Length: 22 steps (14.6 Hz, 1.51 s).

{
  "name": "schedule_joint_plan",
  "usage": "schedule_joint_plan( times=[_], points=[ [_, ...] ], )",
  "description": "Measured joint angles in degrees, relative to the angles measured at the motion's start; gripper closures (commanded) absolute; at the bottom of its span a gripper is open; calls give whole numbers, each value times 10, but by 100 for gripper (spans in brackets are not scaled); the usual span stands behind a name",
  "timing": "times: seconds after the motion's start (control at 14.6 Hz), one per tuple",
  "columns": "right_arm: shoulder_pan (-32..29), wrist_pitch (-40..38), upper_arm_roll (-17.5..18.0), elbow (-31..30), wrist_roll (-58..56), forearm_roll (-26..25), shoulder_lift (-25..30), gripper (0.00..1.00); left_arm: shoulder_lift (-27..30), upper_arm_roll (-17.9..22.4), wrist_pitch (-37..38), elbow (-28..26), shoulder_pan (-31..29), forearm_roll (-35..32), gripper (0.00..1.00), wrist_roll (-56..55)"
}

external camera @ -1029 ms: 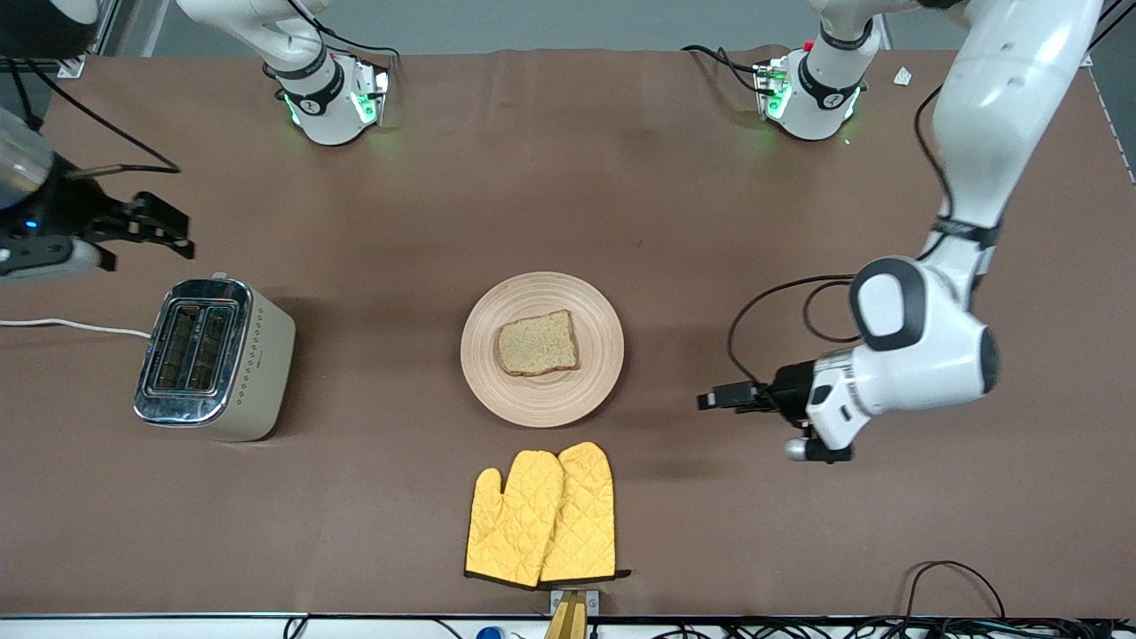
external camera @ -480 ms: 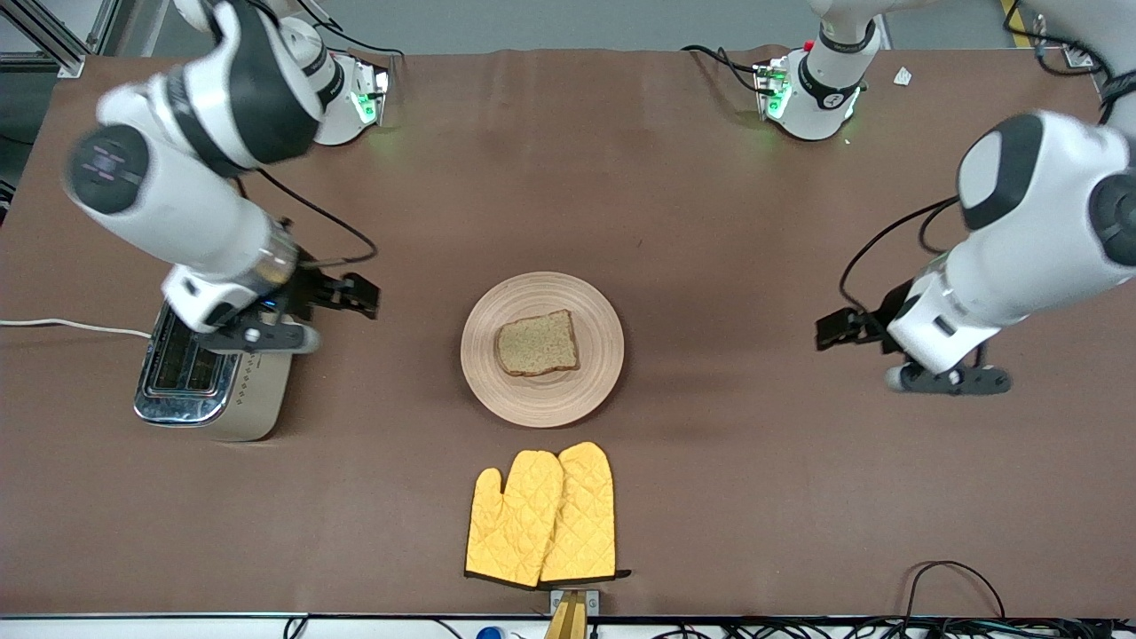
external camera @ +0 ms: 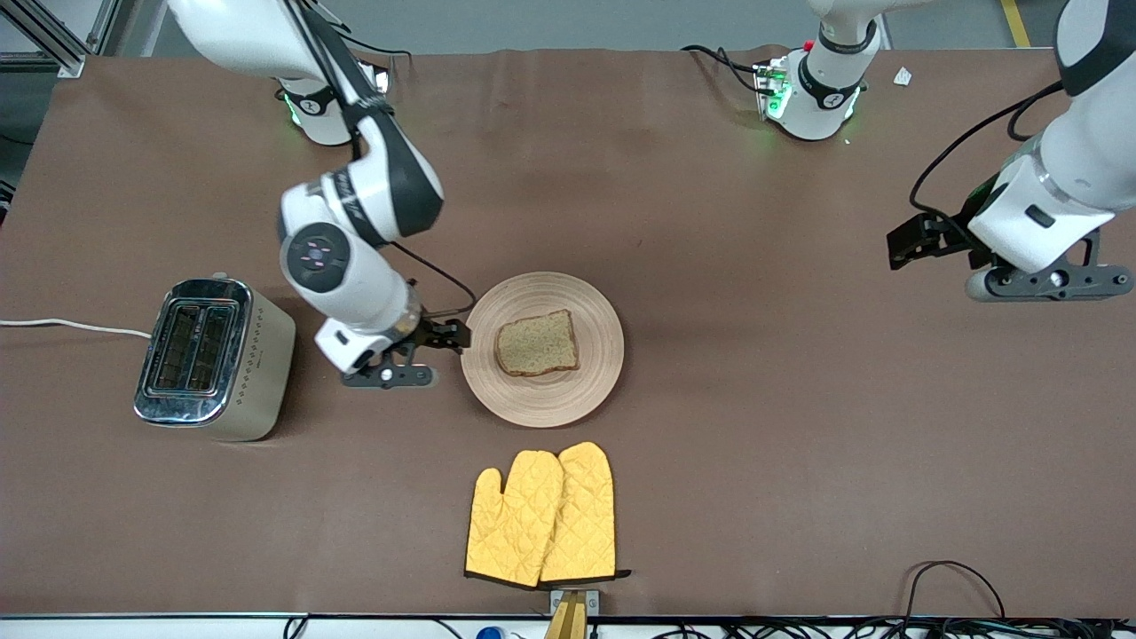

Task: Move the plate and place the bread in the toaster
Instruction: 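Move the right gripper over the bread while the left gripper withdraws, then lower the right gripper and pinch the bread slice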

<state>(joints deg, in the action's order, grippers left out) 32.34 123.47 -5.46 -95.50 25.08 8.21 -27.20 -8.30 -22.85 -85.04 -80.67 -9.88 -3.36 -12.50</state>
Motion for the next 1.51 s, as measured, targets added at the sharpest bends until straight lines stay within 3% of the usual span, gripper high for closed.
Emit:
schedule_joint_plan(
  times=[0.41, 0.69, 1.17, 1.51],
  points=[
    [64, 84, 0, -22, 85, 0, -66, 37, 59, 127, 21, -14, 77, 0, 0, 2],
    [67, 105, -4, -22, 87, 0, -87, 39, 79, 132, 48, -40, 93, 1, 0, 2],
    [68, 122, -4, -23, 94, 0, -102, 52, 79, 135, 50, -44, 91, 3, 0, 2],
    [75, 133, -3, -22, 97, 0, -106, 86, 76, 140, 49, -46, 89, 38, 0, 2]
  ],
)
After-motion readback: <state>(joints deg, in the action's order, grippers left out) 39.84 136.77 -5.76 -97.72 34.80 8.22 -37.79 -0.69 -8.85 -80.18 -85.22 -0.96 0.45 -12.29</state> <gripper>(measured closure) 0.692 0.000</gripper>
